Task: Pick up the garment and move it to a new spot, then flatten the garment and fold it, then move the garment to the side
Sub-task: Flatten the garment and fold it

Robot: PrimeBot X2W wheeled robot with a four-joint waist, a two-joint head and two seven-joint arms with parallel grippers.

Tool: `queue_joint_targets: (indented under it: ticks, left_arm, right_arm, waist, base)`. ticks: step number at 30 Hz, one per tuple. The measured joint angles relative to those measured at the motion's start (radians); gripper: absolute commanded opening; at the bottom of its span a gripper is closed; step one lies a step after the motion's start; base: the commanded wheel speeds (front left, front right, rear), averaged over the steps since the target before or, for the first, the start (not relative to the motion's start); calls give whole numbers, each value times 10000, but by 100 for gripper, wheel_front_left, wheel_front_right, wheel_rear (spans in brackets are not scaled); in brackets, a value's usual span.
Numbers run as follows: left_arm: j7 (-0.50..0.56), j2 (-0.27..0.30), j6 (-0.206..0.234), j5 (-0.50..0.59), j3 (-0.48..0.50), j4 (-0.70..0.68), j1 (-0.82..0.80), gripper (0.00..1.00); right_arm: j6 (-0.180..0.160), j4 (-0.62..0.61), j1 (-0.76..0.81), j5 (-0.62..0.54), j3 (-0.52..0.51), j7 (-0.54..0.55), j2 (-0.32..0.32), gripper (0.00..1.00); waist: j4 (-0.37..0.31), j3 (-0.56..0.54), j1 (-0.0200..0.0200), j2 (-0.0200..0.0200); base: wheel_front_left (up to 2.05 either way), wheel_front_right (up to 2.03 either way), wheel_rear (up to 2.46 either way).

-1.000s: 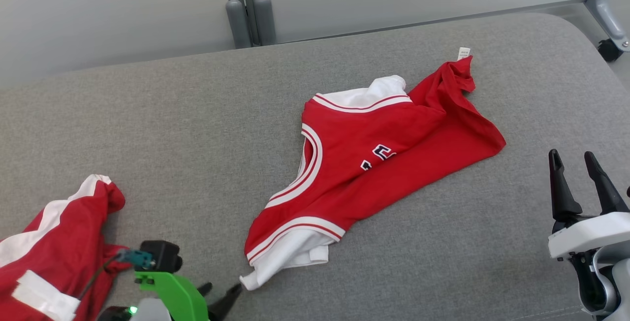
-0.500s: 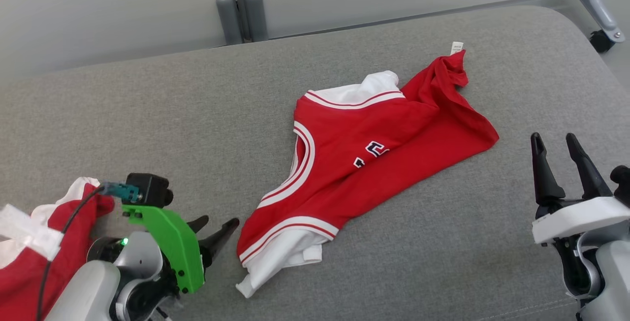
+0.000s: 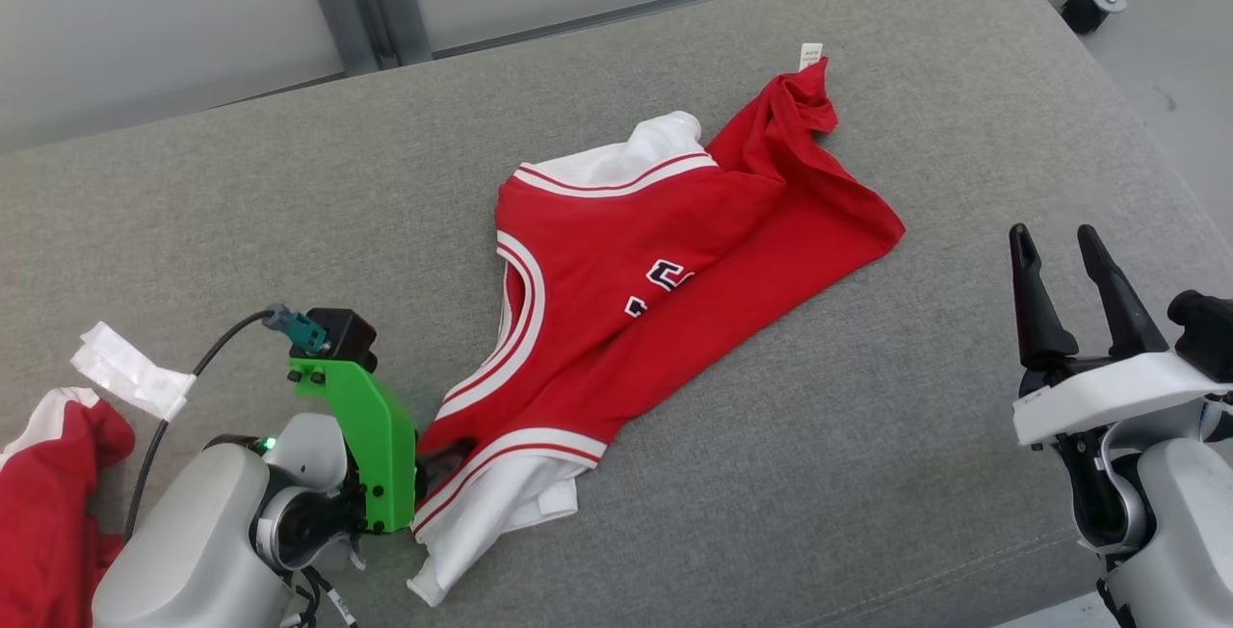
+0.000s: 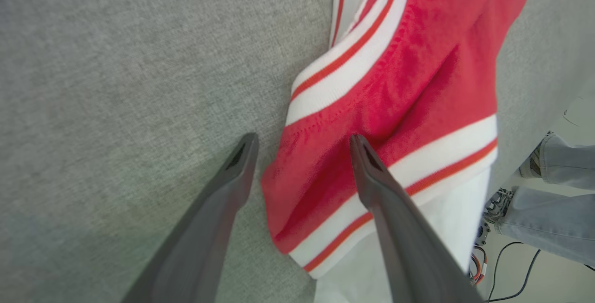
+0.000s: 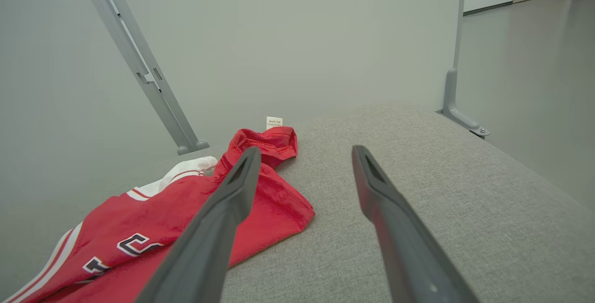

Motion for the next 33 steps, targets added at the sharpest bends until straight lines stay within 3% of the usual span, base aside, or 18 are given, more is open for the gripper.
queue_joint_targets:
  ticks: [1, 2, 11, 24, 25, 27, 28, 33]
  left_arm:
    - [21, 13, -2, -33, -84, 84, -72, 39]
    - [33, 31, -2, -136, -186, 104, -131, 0]
    - [-899, 537, -6, -385, -359, 142, -722, 0]
    - [-3300, 1041, -17, 974, -863, 1442, -1970, 0]
    - [-3521, 1041, -17, 986, -859, 1622, -2069, 7]
    - [-3879, 1005, -17, 989, -880, 1914, -2247, 93]
    - [-4013, 970, -17, 986, -874, 2036, -2289, 100]
    - [-4715, 1018, -17, 928, -938, 2230, -2397, 100]
  right_arm:
    - [0, 15, -1, 2, -19, 0, -4, 100]
    - [0, 25, 0, 6, -29, 0, -8, 100]
    - [0, 61, 4, 12, -67, 0, 23, 100]
    - [0, -46, -138, 58, 96, 0, -19, 100]
    - [0, -46, -139, 58, 82, 0, -15, 100]
    - [0, -42, -144, 52, 96, 0, 0, 100]
    - [0, -42, -153, 44, 117, 0, 10, 100]
    - [0, -44, -130, 4, 198, 0, 2, 100]
  waist:
    - [-53, 33, 0, 0]
    - [-97, 62, 0, 0]
    - [-149, 78, 0, 0]
    - [-321, 498, 0, 0]
    - [-323, 520, 0, 0]
    - [-291, 528, 0, 0]
    - [-272, 517, 0, 0]
    - [-102, 321, 0, 0]
  base:
    - [0, 0, 0]
    - [0, 0, 0]
    - [0, 0, 0]
    - [0, 0, 0]
    - [0, 0, 0]
    - [0, 0, 0]
    - [0, 0, 0]
    - [0, 0, 0]
